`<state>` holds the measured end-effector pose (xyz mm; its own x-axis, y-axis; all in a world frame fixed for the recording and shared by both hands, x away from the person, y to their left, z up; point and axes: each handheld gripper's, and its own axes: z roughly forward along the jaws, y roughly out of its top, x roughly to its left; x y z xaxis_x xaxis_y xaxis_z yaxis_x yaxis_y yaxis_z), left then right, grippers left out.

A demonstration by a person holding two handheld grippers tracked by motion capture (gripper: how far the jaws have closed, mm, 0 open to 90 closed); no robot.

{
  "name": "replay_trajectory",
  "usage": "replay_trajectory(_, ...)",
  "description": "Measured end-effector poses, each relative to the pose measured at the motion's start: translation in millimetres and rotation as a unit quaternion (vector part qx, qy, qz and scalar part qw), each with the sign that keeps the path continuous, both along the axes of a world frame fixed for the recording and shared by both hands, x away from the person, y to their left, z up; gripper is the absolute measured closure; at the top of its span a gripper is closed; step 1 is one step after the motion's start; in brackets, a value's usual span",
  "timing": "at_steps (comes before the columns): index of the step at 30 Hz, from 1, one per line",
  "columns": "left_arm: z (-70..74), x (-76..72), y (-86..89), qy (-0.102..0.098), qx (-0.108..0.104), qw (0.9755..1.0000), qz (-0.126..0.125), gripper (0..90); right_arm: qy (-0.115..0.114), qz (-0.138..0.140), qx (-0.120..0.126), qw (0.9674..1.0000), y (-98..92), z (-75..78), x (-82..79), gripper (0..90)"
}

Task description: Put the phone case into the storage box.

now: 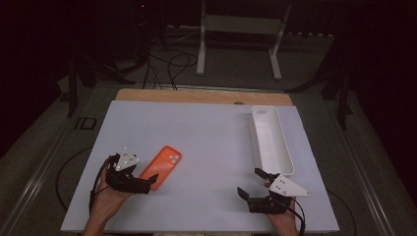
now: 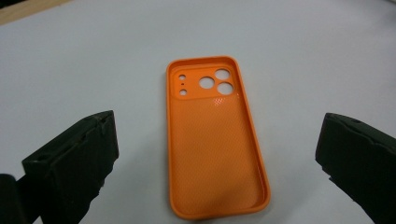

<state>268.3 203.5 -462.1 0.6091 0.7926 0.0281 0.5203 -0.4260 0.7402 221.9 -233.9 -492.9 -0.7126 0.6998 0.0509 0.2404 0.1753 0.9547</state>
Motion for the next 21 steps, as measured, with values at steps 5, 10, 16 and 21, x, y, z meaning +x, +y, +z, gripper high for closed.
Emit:
replay_trajectory(5, -1.1, 8.5, -3.3, 0.019, 0.015, 0.9997, 0.002, 0.1, 0.001, -0.002, 0.001, 1.0000, -0.5, -0.1, 0.2, 9.7)
replay_trajectory(10, -3.0, 14.9, -5.5, 0.034, 0.022, 0.9992, -0.003, 0.1, 0.001, -0.004, 0.001, 1.0000, -0.9, -0.1, 0.2, 9.7)
replay_trajectory(16, -7.2, 20.7, -7.1, 0.048, 0.030, 0.9984, -0.006, 0.0, 0.001, -0.004, 0.000, 1.0000, -0.6, -0.2, 0.0, 9.7)
replay_trajectory(21, -11.2, 23.6, -9.5, 0.061, 0.042, 0.9972, -0.010, 0.0, 0.000, -0.005, 0.000, 1.0000, -0.8, -0.1, -0.3, 9.7)
